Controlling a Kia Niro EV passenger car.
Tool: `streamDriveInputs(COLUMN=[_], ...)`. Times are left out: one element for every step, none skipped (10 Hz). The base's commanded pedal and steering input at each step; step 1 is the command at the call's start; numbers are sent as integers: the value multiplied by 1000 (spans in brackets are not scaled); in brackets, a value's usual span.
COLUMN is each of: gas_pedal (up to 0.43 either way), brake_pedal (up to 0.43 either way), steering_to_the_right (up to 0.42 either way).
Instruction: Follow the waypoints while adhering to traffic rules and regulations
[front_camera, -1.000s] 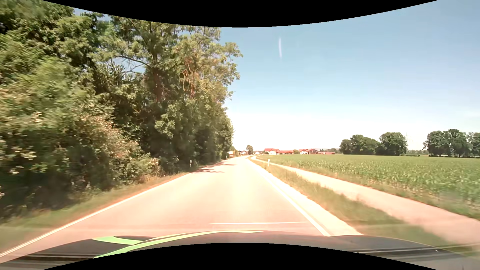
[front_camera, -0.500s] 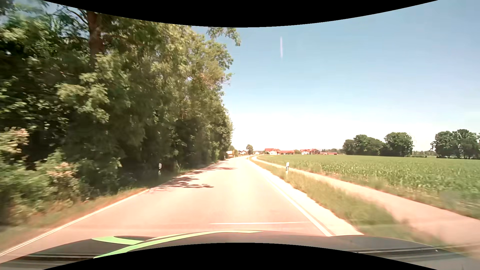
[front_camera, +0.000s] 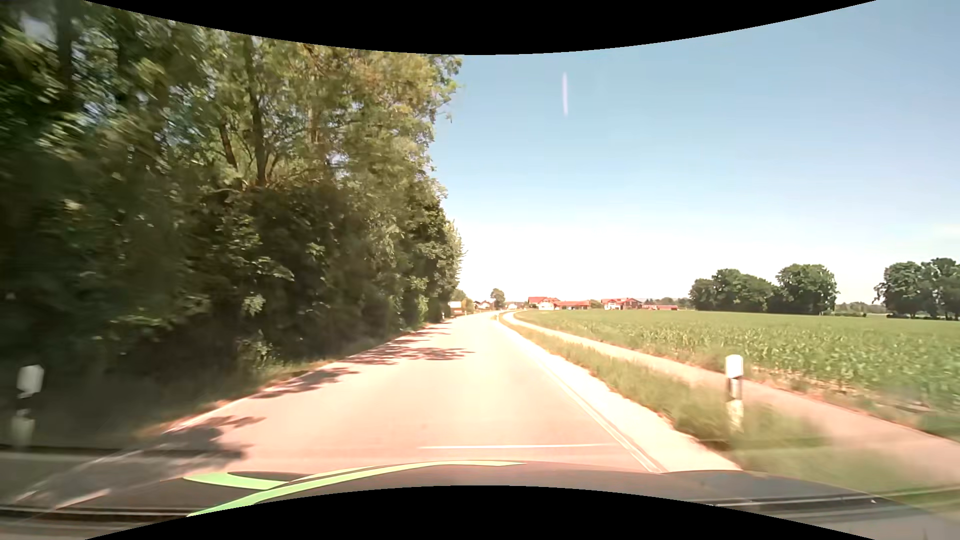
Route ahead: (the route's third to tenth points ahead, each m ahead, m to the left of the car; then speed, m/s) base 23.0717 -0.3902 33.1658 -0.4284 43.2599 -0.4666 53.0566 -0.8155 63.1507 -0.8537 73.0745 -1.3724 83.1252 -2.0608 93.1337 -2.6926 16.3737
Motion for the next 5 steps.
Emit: streamDriveInputs(gas_pedal=[20,8,8,8,8], brake_pedal=[0,0,0,0,0], steering_to_the_right=[1,0,0,-1,-2])
